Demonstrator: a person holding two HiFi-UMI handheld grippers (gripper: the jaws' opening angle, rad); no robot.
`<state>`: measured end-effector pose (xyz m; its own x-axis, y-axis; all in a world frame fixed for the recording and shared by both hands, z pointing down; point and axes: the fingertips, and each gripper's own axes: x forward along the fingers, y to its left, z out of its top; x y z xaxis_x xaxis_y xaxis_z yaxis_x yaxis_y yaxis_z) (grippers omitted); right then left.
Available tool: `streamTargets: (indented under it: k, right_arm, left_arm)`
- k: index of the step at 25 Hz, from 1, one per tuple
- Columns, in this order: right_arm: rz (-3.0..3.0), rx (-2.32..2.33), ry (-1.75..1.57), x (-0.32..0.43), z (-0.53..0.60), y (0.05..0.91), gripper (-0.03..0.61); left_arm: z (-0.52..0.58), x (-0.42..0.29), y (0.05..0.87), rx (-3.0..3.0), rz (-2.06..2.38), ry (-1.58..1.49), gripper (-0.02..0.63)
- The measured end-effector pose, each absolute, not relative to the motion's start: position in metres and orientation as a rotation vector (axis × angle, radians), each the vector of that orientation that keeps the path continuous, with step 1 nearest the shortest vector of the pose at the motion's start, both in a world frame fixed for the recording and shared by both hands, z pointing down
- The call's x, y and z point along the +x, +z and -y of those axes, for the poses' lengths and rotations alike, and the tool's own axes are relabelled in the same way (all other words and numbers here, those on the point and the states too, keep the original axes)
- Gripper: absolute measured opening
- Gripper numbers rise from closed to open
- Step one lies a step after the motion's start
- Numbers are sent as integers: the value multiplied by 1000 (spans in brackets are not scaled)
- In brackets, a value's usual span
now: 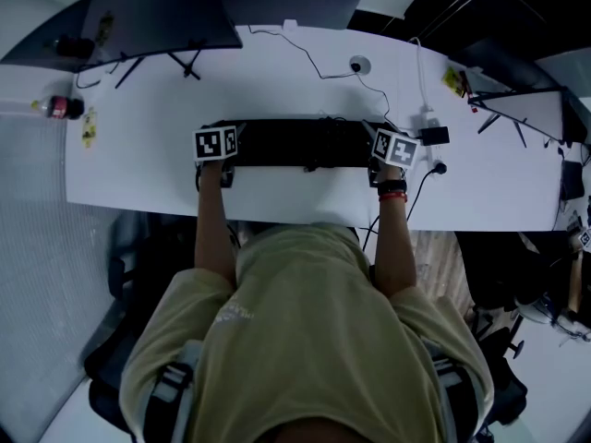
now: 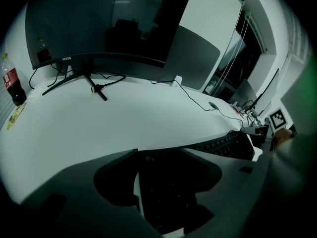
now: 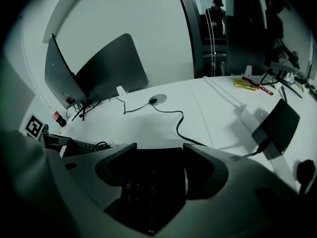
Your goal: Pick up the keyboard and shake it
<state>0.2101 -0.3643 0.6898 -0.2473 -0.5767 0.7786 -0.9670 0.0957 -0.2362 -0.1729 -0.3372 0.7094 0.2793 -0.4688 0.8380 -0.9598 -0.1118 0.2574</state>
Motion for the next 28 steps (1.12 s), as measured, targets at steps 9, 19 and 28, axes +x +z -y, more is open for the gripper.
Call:
streamTargets:
  k: [9,19,28]
  right_arm:
    - [1897,1521,1018,209,359,677,304]
    - [1948,1546,979,207,353,658,304]
    - [2030,1558,932,193,354,631,304]
  left_arm:
    - [332,-174,696,1731,1351,746,268]
    - [326,-177,680,1752,1393,715,262]
    - [327,-190,657,1792,1483,675,258]
